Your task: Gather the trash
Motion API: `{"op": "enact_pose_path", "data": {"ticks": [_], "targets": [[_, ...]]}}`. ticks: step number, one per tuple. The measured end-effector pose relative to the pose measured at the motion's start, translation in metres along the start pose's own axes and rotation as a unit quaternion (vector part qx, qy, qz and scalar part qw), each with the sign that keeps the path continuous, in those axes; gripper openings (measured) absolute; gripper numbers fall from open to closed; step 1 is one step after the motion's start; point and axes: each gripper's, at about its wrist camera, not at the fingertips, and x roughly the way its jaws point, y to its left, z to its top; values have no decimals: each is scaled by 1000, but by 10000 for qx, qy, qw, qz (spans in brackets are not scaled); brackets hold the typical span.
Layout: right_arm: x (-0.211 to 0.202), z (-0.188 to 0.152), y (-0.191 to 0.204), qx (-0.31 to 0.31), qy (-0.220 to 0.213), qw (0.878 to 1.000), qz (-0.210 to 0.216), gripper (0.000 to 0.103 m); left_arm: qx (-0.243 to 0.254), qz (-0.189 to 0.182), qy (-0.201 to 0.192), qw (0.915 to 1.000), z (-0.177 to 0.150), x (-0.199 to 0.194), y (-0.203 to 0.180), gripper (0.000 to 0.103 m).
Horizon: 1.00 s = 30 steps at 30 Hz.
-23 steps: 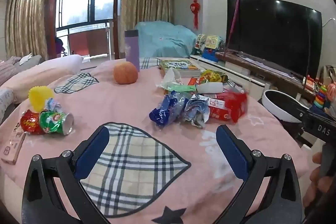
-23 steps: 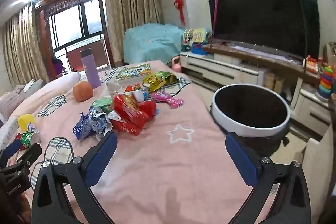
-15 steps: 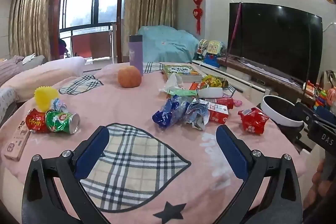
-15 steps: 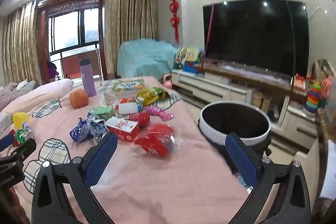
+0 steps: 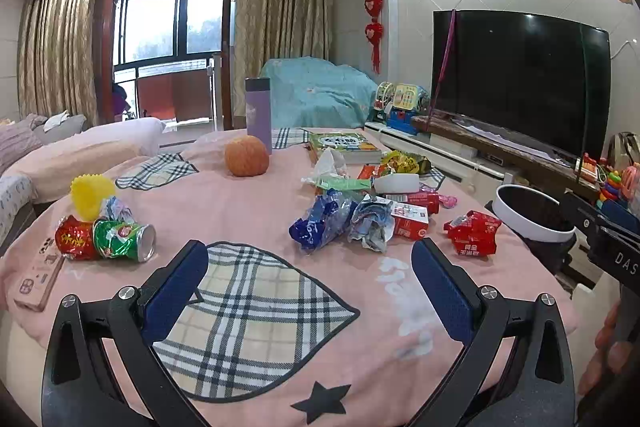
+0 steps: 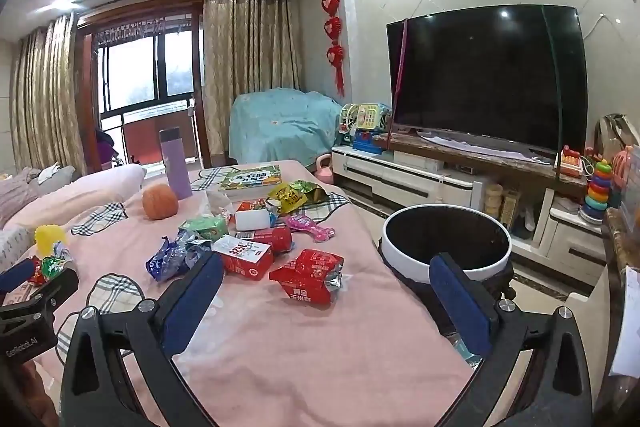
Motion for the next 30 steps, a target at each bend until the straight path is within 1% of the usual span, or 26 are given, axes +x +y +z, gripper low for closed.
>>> {"op": "enact_pose_path", "data": {"ticks": [1, 4, 6, 7, 8, 9, 11, 12, 14, 15, 16, 18, 30], "targets": [[-1, -1, 5, -65, -42, 9999, -71, 103, 0, 4, -10, 10000, 0, 0, 0, 103], [-10, -10, 44, -138, -167, 9994, -264, 103, -2, 15, -40, 10000, 0, -2, 0, 103], [-21, -9, 54, -167, -221, 9991, -331, 103, -8, 21, -50, 10000, 0, -3, 0, 103], [-24, -6, 50, -173, -226, 9990, -338, 103, -6, 18, -51, 10000, 0, -3, 1, 103], [-36, -9, 56, -207, -242, 9987, -387, 103, -2, 26, -52, 10000, 0, -3, 1, 103], [-36, -9, 56, -207, -242, 9987, -387, 103, -3, 33, -54, 10000, 0, -3, 1, 103], [-43, -4, 46, -205, -216, 9989, -372, 103, 5, 31, -60, 10000, 0, -4, 1, 103], [-48, -18, 51, -217, -199, 9988, -401, 103, 9, 33, -64, 10000, 0, -4, 1, 103], [-52, -14, 45, -215, -189, 9988, -389, 103, 9, 28, -62, 10000, 0, -4, 1, 103], [-52, -18, 54, -207, -169, 9988, -419, 103, 4, 32, -66, 10000, 0, -4, 1, 103], [-56, -16, 51, -203, -168, 9988, -407, 103, 8, 33, -68, 10000, 0, -4, 0, 103], [-55, -18, 59, -167, -145, 9988, -432, 103, 12, 37, -71, 10000, 0, -4, 0, 103], [-46, -22, 63, -61, -55, 9993, -363, 103, 16, 36, -70, 10000, 0, -4, -1, 103]]}}
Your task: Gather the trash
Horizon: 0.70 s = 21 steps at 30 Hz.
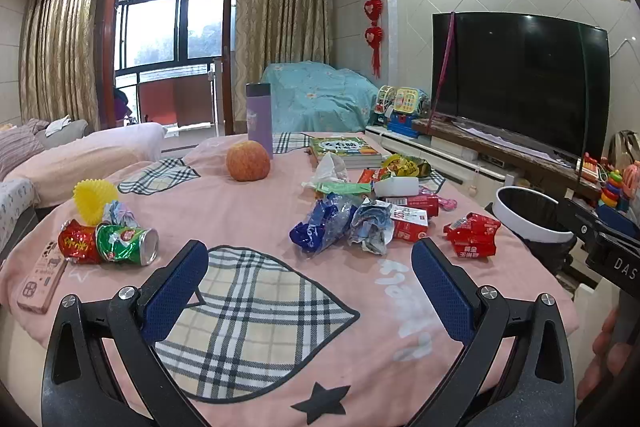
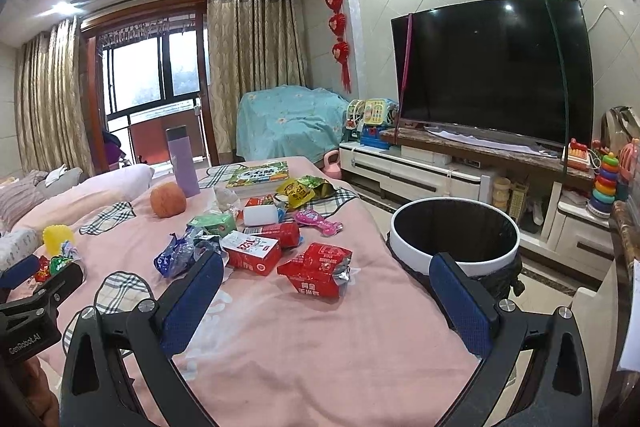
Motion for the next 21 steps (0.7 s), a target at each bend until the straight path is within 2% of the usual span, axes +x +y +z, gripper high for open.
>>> {"op": "enact_pose_path", "data": {"ticks": [21], "targets": [[6, -6, 1, 82, 51, 9999, 138, 103, 25, -35, 35, 10000, -2, 0, -2, 103]]}}
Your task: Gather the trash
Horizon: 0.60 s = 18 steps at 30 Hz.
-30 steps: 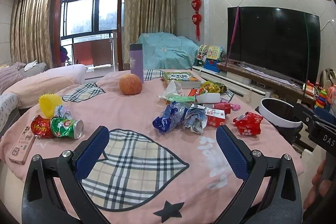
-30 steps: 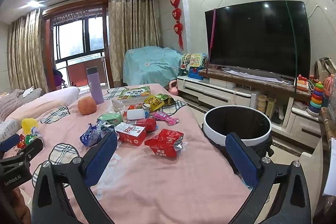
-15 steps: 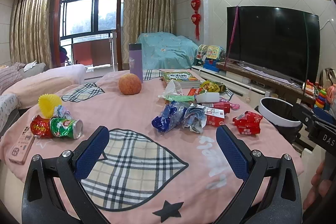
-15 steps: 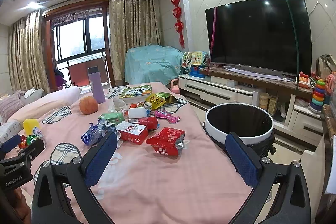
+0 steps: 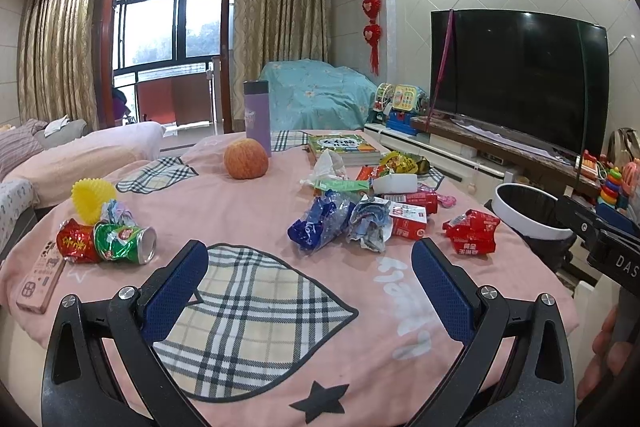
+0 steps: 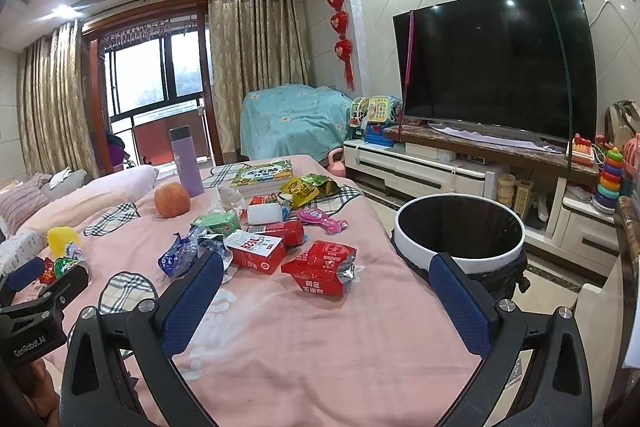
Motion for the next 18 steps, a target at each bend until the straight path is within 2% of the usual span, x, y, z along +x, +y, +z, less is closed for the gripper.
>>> {"op": "enact_pose_path", "data": {"ticks": [18], "targets": [[4, -4, 2, 41, 58, 10000, 44, 103, 11, -58, 109, 9999, -2, 8, -1, 103]]}}
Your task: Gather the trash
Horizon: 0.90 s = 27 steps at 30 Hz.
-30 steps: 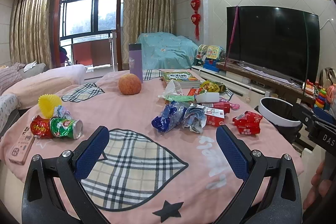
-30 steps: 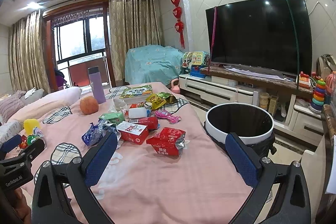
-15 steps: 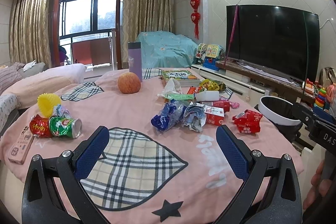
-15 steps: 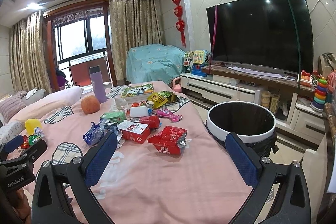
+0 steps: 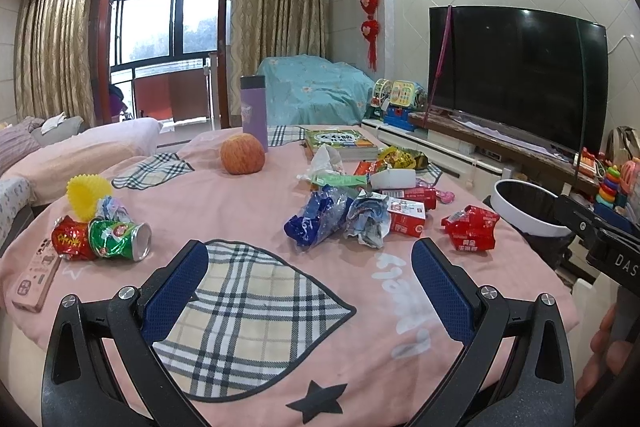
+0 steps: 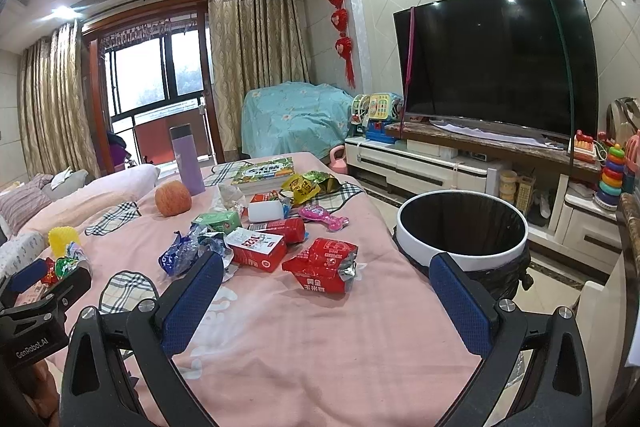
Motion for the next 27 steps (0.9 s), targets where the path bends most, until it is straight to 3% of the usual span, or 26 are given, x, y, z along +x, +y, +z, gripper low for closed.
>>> {"op": "enact_pose_path", "data": {"ticks": [13, 27], "targets": [[18, -2, -8, 59, 308, 9995, 90, 103, -80, -193, 510, 9985, -4, 33, 1, 103], [75, 0, -33, 354, 1150, 9916, 480, 103, -10, -711, 1156, 9908, 5, 97, -25, 103]]}}
